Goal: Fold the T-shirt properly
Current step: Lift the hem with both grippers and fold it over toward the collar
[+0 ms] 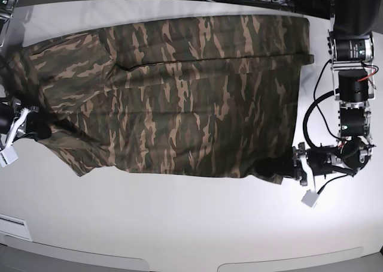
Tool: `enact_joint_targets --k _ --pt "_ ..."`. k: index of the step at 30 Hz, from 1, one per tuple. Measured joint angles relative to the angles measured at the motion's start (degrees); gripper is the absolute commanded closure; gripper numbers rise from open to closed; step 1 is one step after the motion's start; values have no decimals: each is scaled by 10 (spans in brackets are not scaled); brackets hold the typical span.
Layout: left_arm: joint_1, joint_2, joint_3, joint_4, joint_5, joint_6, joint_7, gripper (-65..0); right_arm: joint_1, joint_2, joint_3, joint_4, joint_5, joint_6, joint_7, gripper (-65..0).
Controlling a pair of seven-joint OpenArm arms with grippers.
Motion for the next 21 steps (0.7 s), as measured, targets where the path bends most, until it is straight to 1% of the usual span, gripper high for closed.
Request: enact_joint_targets --k 4,8,11,14,17,21 --pt "58 -24 1 108 -1 0 4 0 -15 25 22 3 2 0 4 0" --pt "109 -50 1 161 -2 0 2 0 -37 29 21 2 -1 0 3 0" --pt "145 -72 1 174 -2 0 7 0 -49 41 21 2 -13 0 4 0" --pt "162 -98 2 174 -2 0 6 0 -50 55 21 2 -27 0 9 0" --pt "171 -127 2 176 -3 0 1 0 -50 55 21 2 -38 0 15 0" --pt "174 -145 2 176 -6 0 2 0 -50 53 21 2 -31 2 15 0"
